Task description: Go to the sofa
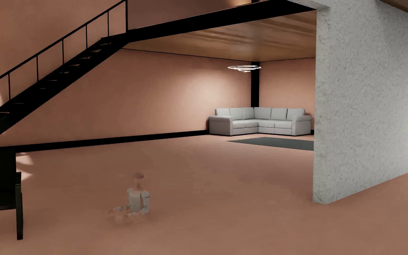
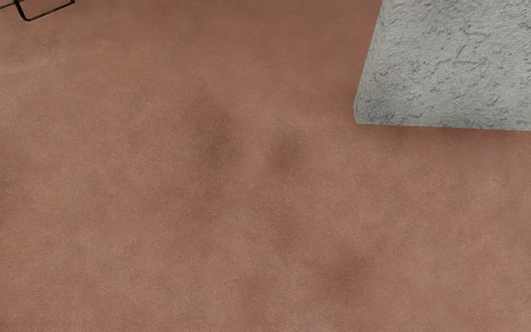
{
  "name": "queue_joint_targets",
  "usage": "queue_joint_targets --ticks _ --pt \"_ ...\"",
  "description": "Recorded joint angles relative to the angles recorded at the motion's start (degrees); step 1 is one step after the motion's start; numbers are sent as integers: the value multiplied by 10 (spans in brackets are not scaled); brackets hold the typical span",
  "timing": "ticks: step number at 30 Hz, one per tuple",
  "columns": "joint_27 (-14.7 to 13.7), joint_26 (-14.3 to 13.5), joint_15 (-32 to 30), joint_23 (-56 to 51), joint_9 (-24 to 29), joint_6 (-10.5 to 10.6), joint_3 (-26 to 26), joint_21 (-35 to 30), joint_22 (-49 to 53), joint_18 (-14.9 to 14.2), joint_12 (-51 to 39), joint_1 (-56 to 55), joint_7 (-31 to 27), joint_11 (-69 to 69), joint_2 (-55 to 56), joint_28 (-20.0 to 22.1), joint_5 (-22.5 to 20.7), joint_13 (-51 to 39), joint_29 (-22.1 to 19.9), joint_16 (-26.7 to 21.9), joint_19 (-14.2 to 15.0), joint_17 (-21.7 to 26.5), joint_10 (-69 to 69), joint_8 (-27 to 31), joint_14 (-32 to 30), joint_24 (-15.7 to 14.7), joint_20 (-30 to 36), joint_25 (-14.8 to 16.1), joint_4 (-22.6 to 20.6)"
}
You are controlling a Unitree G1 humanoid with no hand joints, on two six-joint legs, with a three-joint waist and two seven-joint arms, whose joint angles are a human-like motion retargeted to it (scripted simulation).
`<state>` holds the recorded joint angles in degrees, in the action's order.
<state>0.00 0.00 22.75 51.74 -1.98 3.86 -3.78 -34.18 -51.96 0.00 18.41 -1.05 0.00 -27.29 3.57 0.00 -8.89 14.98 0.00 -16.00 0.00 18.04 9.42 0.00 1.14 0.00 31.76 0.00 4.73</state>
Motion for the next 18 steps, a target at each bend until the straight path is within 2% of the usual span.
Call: queue_joint_targets --ticks 1,2,3,5,8,10,13,14,16,18 --pt "0 0 -3 17 -1 0 22 3 5 0 -7 -19 0 30 -9 0 -9 -3 0 -2 0 0 200 0 53 0 -18 0 -2" --pt "0 0 -13 15 3 -1 21 16 9 0 -17 -17 0 18 -12 0 -7 -4 0 -9 0 0 202 0 66 0 -48 0 -2" --pt "0 0 -15 14 2 -2 16 22 23 0 -28 -18 0 22 -14 0 -10 -5 0 -17 0 1 207 0 74 0 -47 0 1" --pt "0 0 -24 30 3 -2 14 -14 34 0 -52 -21 0 28 -14 0 -14 -32 0 -22 0 4 208 0 78 0 -41 0 1" --pt "0 0 -59 6 2 3 17 0 46 0 -70 -16 0 33 0 0 -18 -43 0 -13 0 6 205 0 80 0 -52 0 4" --pt "0 0 -60 -6 3 3 25 3 43 0 -77 -10 0 30 1 0 -17 -49 0 -9 0 2 202 0 83 0 -55 0 3" --pt "0 0 -78 -20 5 6 18 2 43 0 -72 -3 0 27 5 0 -24 -48 0 -11 0 -4 198 0 106 0 -50 0 4" --pt "0 0 -89 -20 9 1 31 4 45 0 -72 -17 0 23 12 0 -21 -53 0 -13 0 -8 202 0 112 0 -54 0 -2" --pt "0 0 -89 -22 16 -1 16 -10 39 0 -55 -44 0 22 4 0 -28 -48 0 -14 0 -8 238 0 144 0 -65 0 -7" --pt "0 0 -69 -23 42 9 5 -38 30 0 -45 -103 0 23 -31 0 -38 -55 0 -18 0 6 357 0 142 0 -55 0 8"
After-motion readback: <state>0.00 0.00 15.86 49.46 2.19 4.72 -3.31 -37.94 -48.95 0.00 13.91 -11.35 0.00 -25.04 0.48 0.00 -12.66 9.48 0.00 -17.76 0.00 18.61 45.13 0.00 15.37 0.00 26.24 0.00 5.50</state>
